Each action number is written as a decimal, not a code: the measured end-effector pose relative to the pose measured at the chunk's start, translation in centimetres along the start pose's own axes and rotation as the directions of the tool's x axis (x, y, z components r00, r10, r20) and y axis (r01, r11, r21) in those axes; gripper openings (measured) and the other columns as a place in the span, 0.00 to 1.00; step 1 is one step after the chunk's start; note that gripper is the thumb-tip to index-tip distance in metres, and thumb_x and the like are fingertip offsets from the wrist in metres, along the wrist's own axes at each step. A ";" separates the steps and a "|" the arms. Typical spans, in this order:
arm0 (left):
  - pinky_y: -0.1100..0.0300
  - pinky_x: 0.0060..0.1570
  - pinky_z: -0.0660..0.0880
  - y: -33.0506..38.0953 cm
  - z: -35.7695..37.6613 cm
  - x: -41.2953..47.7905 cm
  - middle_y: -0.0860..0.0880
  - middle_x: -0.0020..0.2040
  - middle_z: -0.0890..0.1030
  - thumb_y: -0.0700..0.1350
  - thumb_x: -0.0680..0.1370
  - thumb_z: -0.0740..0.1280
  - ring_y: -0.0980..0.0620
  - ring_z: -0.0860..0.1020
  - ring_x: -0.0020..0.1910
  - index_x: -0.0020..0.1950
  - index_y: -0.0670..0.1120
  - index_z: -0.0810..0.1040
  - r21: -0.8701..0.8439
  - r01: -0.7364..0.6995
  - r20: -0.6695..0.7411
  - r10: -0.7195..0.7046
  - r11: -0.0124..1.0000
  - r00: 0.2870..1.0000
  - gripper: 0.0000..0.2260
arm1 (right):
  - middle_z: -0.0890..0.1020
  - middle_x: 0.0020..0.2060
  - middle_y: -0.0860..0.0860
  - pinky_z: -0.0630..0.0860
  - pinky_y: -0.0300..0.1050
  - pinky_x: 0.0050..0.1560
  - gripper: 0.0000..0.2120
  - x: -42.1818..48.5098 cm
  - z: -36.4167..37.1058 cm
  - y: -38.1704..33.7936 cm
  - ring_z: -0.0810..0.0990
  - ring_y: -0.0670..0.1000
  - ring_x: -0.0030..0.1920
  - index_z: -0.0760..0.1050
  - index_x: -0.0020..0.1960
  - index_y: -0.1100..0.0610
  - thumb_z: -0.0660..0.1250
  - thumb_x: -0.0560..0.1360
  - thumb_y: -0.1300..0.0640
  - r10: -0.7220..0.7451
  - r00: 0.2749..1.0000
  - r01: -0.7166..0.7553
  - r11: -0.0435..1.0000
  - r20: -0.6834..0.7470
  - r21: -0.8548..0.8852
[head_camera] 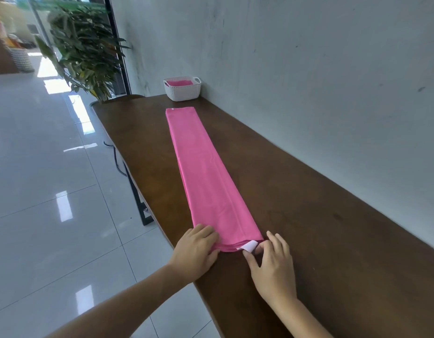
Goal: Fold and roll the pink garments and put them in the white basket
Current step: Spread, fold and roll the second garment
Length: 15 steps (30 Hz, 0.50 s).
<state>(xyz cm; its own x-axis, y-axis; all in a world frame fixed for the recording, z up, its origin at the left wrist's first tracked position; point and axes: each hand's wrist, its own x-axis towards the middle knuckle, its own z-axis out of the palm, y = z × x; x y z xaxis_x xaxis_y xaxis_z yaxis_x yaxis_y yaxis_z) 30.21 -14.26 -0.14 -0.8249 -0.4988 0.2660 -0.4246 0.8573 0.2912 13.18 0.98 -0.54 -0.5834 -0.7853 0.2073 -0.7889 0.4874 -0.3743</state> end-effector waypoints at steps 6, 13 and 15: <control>0.61 0.55 0.73 1.3 -0.1 0.1 0.58 0.55 0.76 0.61 0.80 0.59 0.55 0.73 0.53 0.58 0.54 0.76 0.040 0.004 0.009 -0.004 0.999 1.000 0.14 | 0.69 0.74 0.45 0.63 0.54 0.74 0.19 0.5 -0.3 -0.5 0.57 0.48 0.77 0.79 0.51 0.46 0.59 0.75 0.34 -0.037 0.998 0.022 0.957 0.046 0.289; 0.58 0.53 0.76 1.9 0.3 0.4 0.54 0.52 0.80 0.53 0.82 0.60 0.54 0.76 0.50 0.55 0.51 0.79 0.032 -0.010 -0.036 0.011 0.999 0.999 0.10 | 0.69 0.72 0.41 0.67 0.56 0.73 0.09 1.2 0.3 0.1 0.57 0.42 0.74 0.80 0.57 0.42 0.72 0.77 0.50 -0.085 0.995 0.065 0.938 0.045 0.339; 0.58 0.50 0.77 1.9 0.6 0.4 0.54 0.50 0.80 0.52 0.81 0.61 0.54 0.76 0.48 0.54 0.51 0.80 0.043 -0.018 -0.045 0.020 0.999 0.999 0.10 | 0.68 0.73 0.41 0.67 0.56 0.73 0.12 1.4 0.3 0.3 0.57 0.42 0.75 0.80 0.60 0.41 0.72 0.77 0.50 -0.124 0.991 0.104 0.948 0.047 0.301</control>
<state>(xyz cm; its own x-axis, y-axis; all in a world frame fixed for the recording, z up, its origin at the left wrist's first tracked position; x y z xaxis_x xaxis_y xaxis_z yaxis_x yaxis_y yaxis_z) 28.86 -12.71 -0.03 -0.8156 -0.4871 0.3123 -0.4256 0.8707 0.2464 12.21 -0.13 -0.63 -0.4717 -0.8567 0.2088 -0.7504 0.2656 -0.6053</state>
